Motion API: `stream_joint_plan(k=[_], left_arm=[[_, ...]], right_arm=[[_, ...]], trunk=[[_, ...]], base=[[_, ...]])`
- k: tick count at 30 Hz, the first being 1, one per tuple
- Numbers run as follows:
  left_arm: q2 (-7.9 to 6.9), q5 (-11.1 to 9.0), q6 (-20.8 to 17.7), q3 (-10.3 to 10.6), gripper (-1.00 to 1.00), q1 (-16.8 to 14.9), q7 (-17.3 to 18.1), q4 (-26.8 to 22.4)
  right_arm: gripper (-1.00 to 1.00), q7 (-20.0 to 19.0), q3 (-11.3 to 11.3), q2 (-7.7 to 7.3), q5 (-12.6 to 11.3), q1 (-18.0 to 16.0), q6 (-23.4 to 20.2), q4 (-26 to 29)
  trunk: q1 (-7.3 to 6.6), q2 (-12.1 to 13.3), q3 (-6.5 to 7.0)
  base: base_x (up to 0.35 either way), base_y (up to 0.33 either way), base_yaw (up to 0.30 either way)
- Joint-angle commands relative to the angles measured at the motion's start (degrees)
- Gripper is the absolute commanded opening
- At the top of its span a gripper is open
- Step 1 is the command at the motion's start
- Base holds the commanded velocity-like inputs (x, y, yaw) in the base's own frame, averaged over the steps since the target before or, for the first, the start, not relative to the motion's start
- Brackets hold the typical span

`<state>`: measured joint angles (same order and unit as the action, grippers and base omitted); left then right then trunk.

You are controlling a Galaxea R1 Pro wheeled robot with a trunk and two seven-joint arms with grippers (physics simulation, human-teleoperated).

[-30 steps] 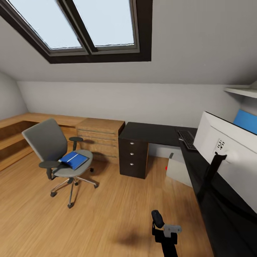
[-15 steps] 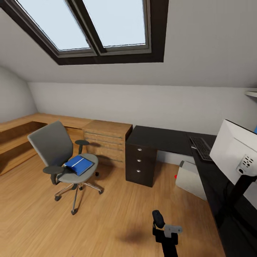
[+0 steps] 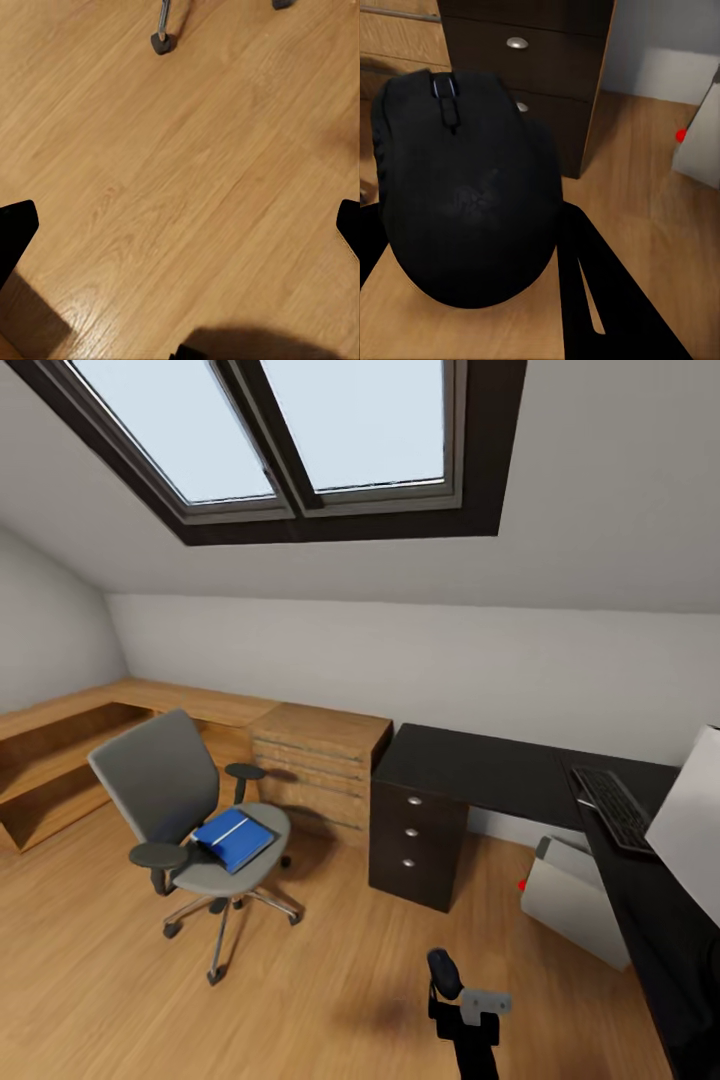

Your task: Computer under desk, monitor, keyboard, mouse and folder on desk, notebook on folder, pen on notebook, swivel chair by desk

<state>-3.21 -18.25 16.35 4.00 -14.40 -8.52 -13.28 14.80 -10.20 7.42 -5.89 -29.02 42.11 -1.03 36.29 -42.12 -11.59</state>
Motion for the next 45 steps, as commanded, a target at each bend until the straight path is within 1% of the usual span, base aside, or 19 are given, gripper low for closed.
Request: stream_joint_plan(k=[1, 9, 10, 13, 15, 16, 17, 19, 20, 21, 22, 23, 24, 25, 28, 30, 33, 37, 45], left_arm=[[0.0, -0.39, 0.2, 0.45, 1.0, -0.03, -0.27, 0.01], [0.0, -0.42, 0.82, 0.5, 1.0, -0.04, 0.07, -0.24], [0.2, -0.43, 3.22, 0.59, 1.0, -0.04, 1.51, -0.53], [0.55, -0.4, 5.56, 0.67, 1.0, -0.04, 2.44, -1.37], [0.73, -0.38, 6.16, 0.68, 1.0, -0.03, 2.75, -3.61], [0.83, -0.35, 5.45, 0.64, 1.0, -0.02, 2.9, -7.25], [0.91, -0.36, -8.73, 0.54, 1.0, -0.01, 2.83, -20.86], [0.92, -0.33, -13.75, 0.51, 1.0, 0.0, 2.65, -26.67], [1.02, -0.38, -24.53, 0.56, 1.0, 0.92, -0.02, -41.01], [1.2, -0.43, -29.09, 0.56, 1.0, 1.28, -1.91, -45.6], [1.35, -0.46, -31.39, 0.56, 1.0, 1.41, -2.91, -47.74], [2.0, -0.51, -37.28, 0.57, 1.0, 1.68, -5.72, -53.83], [2.26, -0.52, -38.78, 0.57, 1.0, 1.73, -6.48, -55.84], [3.1, -0.54, -41.96, 0.57, 1.0, 1.83, -8.03, -61.53], [4.21, -0.71, -46.34, 0.51, 1.0, 1.96, -9.35, -69.1], [4.36, -0.7, -47.06, 0.51, 1.0, 1.98, -9.5, -68.86], [4.52, -0.53, -47.87, 0.55, 1.0, 2.0, -9.79, -64.14], [4.64, -0.49, -47.81, 0.66, 1.0, 2.01, -9.93, -62.9], [4.67, -0.34, -47.13, 3.28, 1.0, 2.01, -10.64, -62.37]], right_arm=[[-1.0, -0.07, -0.52, 0.0, -0.75, -0.07, 0.25, -0.11], [-1.0, -0.12, -0.6, -0.04, -0.78, -0.07, 0.28, -0.07], [-1.0, -0.12, -0.58, 0.1, -0.95, -0.07, 0.32, 0.07], [-1.0, -0.07, -0.59, 0.17, -0.96, -0.07, 0.33, 0.35], [-1.0, -0.08, -0.66, 0.18, -0.91, -0.07, 0.41, 0.52], [-1.0, -0.1, -0.68, 0.16, -0.85, -0.07, 0.75, 0.98], [-1.0, 0.0, -0.41, 0.1, -0.97, -0.07, 1.22, 5.14], [-1.0, 0.13, -0.38, 0.12, -0.92, -0.11, -0.01, 7.6], [-1.0, 2.29, -0.29, 0.03, -1.0, -0.15, -6.53, 17.92], [-1.0, 3.84, -0.34, -0.03, -0.98, -0.12, -10.71, 23.0], [-1.0, 4.68, -0.36, -0.06, -0.98, -0.11, -13.15, 25.81], [-1.0, 6.96, -0.4, -0.15, -0.93, -0.09, -21.36, 34.48], [-1.0, 7.53, -0.4, -0.18, -0.94, -0.09, -24.41, 37.33], [-1.0, 8.64, -0.33, -0.34, -1.02, -0.08, -34.26, 45.25], [-1.0, 9.39, 1.71, -0.53, -1.34, -0.07, -52.83, 55.13], [-1.0, 9.47, 2.67, -0.46, -1.31, -0.07, -55.06, 55.88], [-1.0, 9.65, 4.01, -0.4, -1.27, -0.07, -57.67, 55.27], [-1.0, 9.58, 4.33, -0.55, -1.36, -0.07, -58.04, 55.02], [-1.0, 9.62, 4.4, -0.55, -1.4, 0.0, -57.95, 54.82]], trunk=[[-0.18, 0.36, 0.1], [-1.94, 3.56, 1.54], [-2.16, 3.97, 1.72], [-2.82, 5.17, 2.26], [-3.26, 5.97, 2.62], [-3.48, 6.37, 2.8], [-3.69, 6.77, 2.98], [-4.13, 7.57, 3.33], [-4.35, 7.98, 3.51], [-4.57, 8.38, 3.69], [-4.79, 8.78, 3.87], [-5.01, 9.18, 4.05], [-5.23, 9.58, 4.23], [-5.45, 9.98, 4.41], [-6.11, 11.18, 4.95], [-6.55, 11.99, 5.31], [-7.21, 13.19, 5.85], [-8.09, 14.79, 6.57], [-9.84, 18.0, 8.0]], base=[[0.323, 0.0, 0.003], [0.323, 0.0, 0.001], [0.323, 0.0, 0.0], [0.323, 0.0, 0.0], [0.323, 0.0, 0.0], [0.323, 0.0, 0.0], [0.323, 0.0, 0.0], [0.323, 0.0, 0.0], [0.323, 0.0, 0.0], [0.323, 0.0, 0.0], [0.323, 0.0, 0.0], [0.324, 0.0, 0.0], [0.324, 0.0, 0.0], [0.323, 0.0, 0.0], [0.323, 0.0, 0.0], [0.323, 0.0, 0.0], [0.323, 0.0, 0.0], [0.323, 0.0, 0.0], [0.323, 0.0, 0.051]])
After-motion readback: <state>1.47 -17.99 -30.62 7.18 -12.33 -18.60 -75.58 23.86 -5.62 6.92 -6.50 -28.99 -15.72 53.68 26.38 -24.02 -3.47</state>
